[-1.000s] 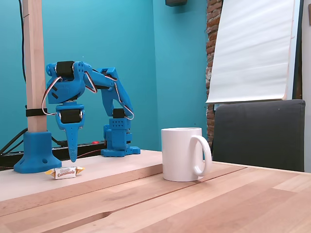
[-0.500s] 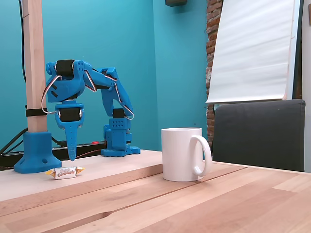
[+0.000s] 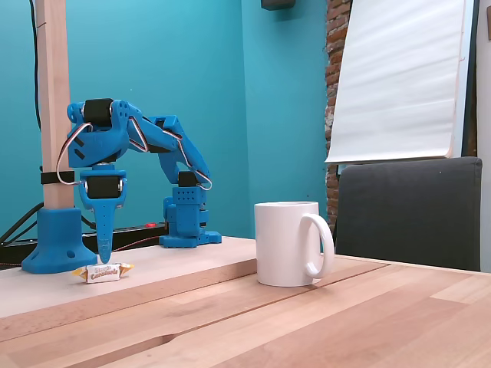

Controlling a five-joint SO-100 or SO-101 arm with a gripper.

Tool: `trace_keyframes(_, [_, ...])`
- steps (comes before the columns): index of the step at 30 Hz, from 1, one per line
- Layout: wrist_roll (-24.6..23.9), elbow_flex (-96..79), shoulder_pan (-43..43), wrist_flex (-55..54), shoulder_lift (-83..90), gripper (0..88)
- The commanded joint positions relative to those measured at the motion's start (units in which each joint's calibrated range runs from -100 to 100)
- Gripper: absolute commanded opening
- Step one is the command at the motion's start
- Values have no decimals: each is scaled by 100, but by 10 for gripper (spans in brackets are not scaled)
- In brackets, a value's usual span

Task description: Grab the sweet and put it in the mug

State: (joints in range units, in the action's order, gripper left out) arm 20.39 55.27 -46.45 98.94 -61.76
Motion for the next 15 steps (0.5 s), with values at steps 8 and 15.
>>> trace_keyframes(8, [-10,263,-2,98,-89,275])
trace_keyframes(15, [-10,-14,19,98,-115,275])
